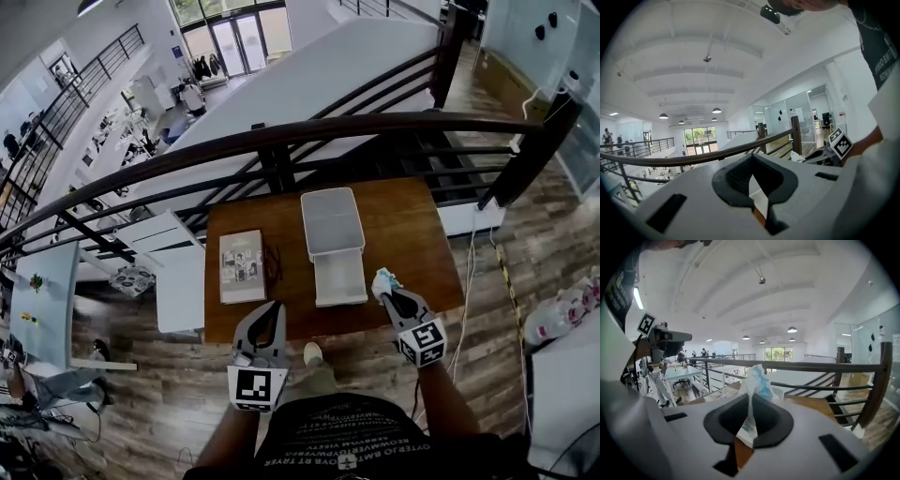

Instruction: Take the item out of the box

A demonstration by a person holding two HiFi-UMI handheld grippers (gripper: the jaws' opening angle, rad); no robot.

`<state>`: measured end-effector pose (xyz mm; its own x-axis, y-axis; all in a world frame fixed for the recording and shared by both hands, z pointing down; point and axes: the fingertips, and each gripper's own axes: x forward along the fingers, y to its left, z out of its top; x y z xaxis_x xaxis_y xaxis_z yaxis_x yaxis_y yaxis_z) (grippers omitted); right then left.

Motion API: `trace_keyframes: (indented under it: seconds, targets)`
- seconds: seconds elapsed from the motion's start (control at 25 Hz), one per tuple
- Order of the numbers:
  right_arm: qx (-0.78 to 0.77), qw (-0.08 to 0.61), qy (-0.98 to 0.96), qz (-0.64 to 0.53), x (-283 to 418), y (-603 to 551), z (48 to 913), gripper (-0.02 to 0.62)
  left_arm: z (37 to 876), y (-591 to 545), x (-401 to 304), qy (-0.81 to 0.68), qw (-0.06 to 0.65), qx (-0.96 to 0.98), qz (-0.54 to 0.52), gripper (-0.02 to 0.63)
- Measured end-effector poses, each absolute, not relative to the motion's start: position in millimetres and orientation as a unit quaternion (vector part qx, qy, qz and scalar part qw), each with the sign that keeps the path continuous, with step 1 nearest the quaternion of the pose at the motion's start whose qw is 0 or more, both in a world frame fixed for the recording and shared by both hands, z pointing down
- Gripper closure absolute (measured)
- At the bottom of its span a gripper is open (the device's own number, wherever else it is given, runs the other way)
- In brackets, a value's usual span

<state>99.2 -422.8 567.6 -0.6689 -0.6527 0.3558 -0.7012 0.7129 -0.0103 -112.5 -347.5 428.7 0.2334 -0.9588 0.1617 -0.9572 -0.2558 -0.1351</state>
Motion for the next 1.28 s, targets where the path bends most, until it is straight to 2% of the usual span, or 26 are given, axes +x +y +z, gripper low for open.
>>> trace_keyframes:
  seconds: [0.64, 1.28]
  targets:
    - [0.369, 0.07, -0.926, -0.027, 150, -351, 404, 0.574, 398, -288, -74, 0.621, 0.03, -0.779, -0.078, 0.6]
    - [0.366, 0.058, -0.929, -0.023, 160, -330, 404, 0.575, 410, -266, -53, 0.613, 0.021, -0.783, -0.097, 0.6]
